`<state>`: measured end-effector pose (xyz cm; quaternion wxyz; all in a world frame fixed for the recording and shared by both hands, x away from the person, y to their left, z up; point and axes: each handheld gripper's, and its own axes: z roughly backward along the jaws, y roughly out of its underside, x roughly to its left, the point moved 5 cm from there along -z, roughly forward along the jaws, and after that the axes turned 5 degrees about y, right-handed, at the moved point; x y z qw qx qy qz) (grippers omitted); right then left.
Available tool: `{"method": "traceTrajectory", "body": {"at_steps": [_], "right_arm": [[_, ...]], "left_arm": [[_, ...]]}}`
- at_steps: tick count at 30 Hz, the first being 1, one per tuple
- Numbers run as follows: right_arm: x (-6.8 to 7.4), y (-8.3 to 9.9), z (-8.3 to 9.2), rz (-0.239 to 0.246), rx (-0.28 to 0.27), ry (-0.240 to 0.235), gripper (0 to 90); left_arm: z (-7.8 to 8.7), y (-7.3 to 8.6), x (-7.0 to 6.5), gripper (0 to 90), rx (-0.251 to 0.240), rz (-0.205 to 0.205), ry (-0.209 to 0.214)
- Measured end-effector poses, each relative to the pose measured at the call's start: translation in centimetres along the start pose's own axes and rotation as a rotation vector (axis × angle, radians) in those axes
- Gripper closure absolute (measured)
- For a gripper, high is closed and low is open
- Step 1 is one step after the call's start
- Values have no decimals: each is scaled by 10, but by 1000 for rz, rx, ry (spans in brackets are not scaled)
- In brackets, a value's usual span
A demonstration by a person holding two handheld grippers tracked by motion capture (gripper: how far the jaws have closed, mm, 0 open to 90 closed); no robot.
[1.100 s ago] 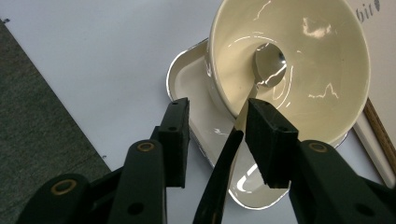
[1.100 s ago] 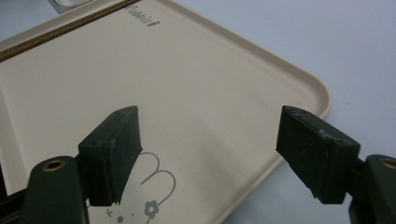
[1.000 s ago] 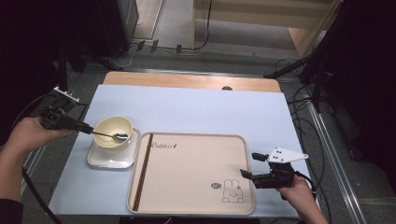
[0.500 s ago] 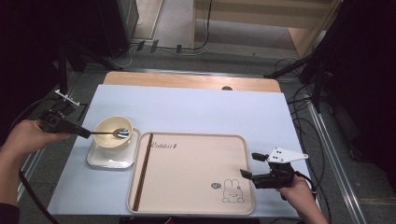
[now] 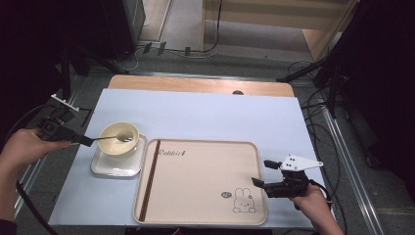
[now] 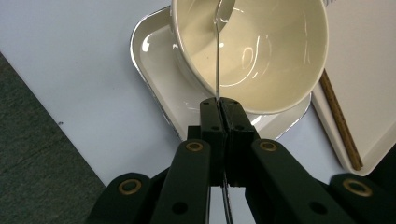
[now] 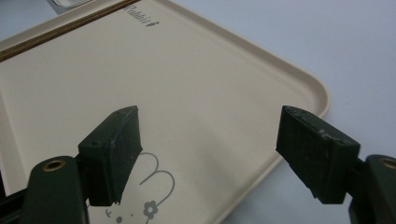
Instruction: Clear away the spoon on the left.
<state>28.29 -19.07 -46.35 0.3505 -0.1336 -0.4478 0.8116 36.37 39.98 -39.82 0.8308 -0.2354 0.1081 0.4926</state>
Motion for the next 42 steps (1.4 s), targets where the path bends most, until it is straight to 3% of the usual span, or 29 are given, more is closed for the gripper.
{"method": "traceTrajectory", "body": {"at_steps": [6,10,17,24,29,42], "right_arm": [[0,0,0,0,-1,-1,220],[0,0,0,0,0,-1,220],[0,0,0,2,1,0,220],[0,0,0,3,-2,-2,221],[0,-1,0,3,-6,-4,220],[1,-1,1,4,-8,-5,220]], "left_arm": [[17,1,-8,895,-72,12,2],[27,2,-13,895,-95,17,-7],[39,-7,-33,895,-148,43,17],[38,-21,-53,895,-164,39,37],[35,-28,-64,895,-158,20,1],[16,-43,-96,894,-159,-17,33]]}}
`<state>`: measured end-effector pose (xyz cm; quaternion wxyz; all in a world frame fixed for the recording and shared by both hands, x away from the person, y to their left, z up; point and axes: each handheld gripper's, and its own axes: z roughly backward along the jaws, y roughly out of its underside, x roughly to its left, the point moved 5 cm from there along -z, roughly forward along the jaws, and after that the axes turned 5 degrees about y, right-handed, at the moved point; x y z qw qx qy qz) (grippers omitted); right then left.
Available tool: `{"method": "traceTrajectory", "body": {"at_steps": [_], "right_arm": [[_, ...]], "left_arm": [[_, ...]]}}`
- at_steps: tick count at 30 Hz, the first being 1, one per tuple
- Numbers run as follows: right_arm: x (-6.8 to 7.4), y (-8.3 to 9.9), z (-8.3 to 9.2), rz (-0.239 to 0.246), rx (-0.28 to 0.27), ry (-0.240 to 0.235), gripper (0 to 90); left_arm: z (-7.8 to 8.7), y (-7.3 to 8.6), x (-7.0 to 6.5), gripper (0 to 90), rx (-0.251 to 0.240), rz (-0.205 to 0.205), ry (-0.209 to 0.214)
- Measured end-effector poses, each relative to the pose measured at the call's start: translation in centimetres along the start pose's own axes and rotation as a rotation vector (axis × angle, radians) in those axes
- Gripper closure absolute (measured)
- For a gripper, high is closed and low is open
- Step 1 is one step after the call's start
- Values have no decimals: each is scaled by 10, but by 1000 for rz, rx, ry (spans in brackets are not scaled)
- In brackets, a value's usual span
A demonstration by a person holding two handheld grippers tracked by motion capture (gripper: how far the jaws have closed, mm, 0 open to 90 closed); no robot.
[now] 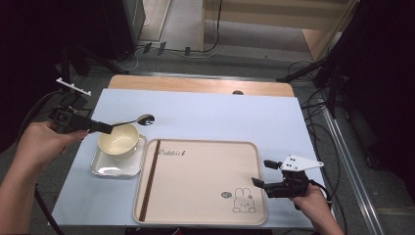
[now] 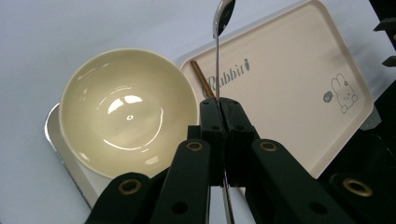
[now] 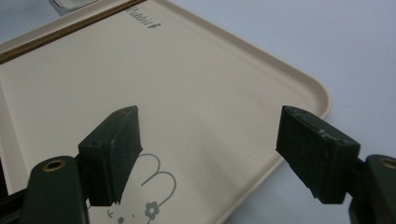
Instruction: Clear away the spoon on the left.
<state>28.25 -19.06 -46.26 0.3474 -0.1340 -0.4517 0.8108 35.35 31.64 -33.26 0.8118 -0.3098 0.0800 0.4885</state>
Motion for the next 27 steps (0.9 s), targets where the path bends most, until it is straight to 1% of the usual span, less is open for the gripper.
{"method": "traceTrajectory", "body": {"at_steps": [3,4,6,9,13,16,18,21,24,27], "right_arm": [[0,0,0,0,-1,0,220],[0,0,0,0,0,0,221],[0,0,0,-1,0,0,221],[0,0,0,0,1,-2,221],[0,0,0,0,1,-1,221],[0,0,0,0,1,-1,221],[0,0,0,0,1,-1,221],[0,0,0,1,1,-1,220],[0,0,0,2,0,-1,221],[0,0,0,2,1,-2,221]], "left_arm": [[-7,-1,-4,894,3,5,4],[-9,0,-5,894,10,-2,0],[-14,-1,-7,894,12,0,1],[-23,0,-11,894,14,3,10],[-36,1,-16,895,34,-5,11],[-43,1,-20,895,40,-9,20],[-48,2,-22,895,42,-9,13],[-55,5,-26,894,45,-7,20],[-62,8,-28,895,46,-18,15],[-69,11,-30,895,45,-13,20]]}}
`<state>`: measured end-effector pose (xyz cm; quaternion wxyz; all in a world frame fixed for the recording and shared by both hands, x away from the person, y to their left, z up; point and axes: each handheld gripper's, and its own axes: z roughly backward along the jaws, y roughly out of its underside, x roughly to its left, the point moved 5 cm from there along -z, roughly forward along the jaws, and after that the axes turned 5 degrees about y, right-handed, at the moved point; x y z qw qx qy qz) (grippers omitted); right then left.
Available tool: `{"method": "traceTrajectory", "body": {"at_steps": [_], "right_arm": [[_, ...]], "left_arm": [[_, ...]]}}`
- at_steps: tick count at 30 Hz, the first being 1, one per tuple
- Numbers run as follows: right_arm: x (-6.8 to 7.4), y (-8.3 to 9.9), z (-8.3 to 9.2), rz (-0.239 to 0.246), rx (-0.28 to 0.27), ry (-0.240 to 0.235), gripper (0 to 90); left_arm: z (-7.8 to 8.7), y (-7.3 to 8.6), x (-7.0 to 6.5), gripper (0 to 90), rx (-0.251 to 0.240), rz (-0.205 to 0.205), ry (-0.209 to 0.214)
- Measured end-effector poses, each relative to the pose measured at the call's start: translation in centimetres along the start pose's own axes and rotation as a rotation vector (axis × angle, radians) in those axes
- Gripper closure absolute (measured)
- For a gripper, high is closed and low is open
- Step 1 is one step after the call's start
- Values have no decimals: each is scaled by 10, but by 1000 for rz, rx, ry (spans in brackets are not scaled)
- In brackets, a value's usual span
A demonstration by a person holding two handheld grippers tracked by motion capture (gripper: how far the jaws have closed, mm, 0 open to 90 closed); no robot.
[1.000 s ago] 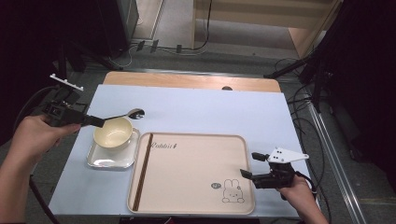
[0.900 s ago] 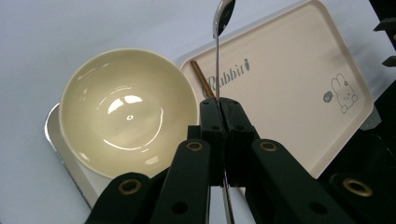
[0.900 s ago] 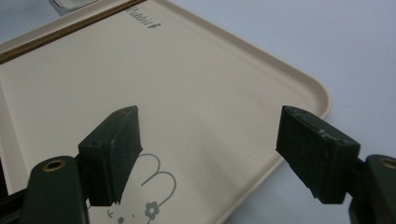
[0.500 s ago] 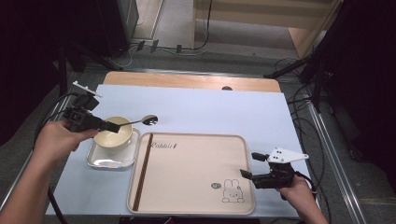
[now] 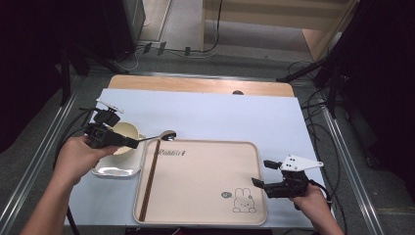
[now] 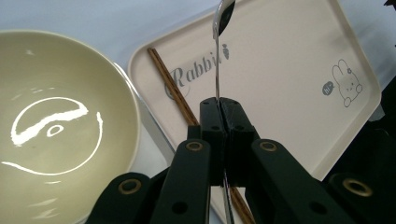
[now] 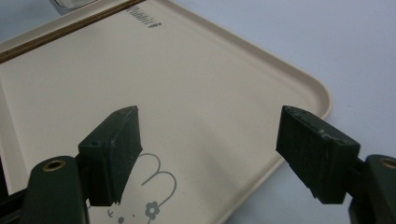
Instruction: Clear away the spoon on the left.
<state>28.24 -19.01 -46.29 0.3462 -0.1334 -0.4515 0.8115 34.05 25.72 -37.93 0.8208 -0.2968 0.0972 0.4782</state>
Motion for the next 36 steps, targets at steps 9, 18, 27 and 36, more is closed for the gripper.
{"method": "traceTrajectory", "body": {"at_steps": [9,18,27,36], "right_arm": [[1,0,0,-1,-2,-1,221],[1,0,0,0,1,-3,221],[1,0,0,6,-1,-4,221],[2,0,0,6,1,-5,221]], "left_arm": [[-17,6,-9,894,-7,-6,9],[-33,16,-11,894,8,8,17],[-45,20,-7,895,10,25,-38],[-55,24,-7,893,27,23,-80]]}}
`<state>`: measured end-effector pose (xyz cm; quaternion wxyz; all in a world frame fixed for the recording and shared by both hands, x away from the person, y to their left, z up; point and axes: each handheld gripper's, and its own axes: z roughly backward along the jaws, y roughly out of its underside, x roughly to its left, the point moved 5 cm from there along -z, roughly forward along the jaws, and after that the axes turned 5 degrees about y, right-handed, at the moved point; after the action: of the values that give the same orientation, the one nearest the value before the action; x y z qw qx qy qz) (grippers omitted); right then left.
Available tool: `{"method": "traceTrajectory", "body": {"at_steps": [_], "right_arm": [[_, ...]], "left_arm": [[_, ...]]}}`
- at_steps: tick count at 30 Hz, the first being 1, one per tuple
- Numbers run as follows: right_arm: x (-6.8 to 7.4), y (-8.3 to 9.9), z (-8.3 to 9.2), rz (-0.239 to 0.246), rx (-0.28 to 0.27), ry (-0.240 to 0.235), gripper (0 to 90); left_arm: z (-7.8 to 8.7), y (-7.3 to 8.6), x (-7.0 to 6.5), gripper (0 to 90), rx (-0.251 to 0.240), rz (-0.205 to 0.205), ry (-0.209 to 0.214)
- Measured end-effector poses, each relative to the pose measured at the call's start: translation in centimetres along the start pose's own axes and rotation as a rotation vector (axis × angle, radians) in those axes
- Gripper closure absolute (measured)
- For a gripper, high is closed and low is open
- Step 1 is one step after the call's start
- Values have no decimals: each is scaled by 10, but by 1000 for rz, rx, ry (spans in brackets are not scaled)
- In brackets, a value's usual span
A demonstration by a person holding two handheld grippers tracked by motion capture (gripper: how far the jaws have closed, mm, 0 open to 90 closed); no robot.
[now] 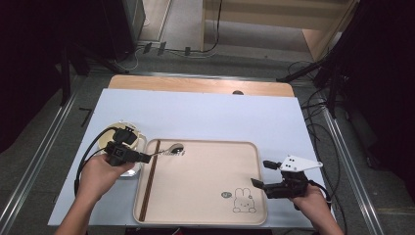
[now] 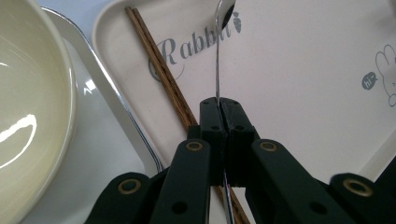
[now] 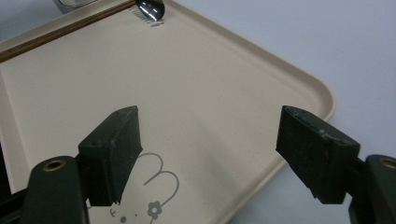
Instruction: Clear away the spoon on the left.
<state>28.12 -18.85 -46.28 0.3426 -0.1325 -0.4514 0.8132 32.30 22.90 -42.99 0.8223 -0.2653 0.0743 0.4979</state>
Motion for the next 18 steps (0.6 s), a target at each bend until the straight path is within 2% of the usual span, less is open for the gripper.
{"method": "traceTrajectory", "body": {"at_steps": [12,18], "right_arm": [[0,0,-1,4,3,-1,221],[1,0,-1,5,1,-1,221]], "left_arm": [[-19,10,-6,888,72,-14,-3],[-31,11,-10,883,92,-10,28]]}}
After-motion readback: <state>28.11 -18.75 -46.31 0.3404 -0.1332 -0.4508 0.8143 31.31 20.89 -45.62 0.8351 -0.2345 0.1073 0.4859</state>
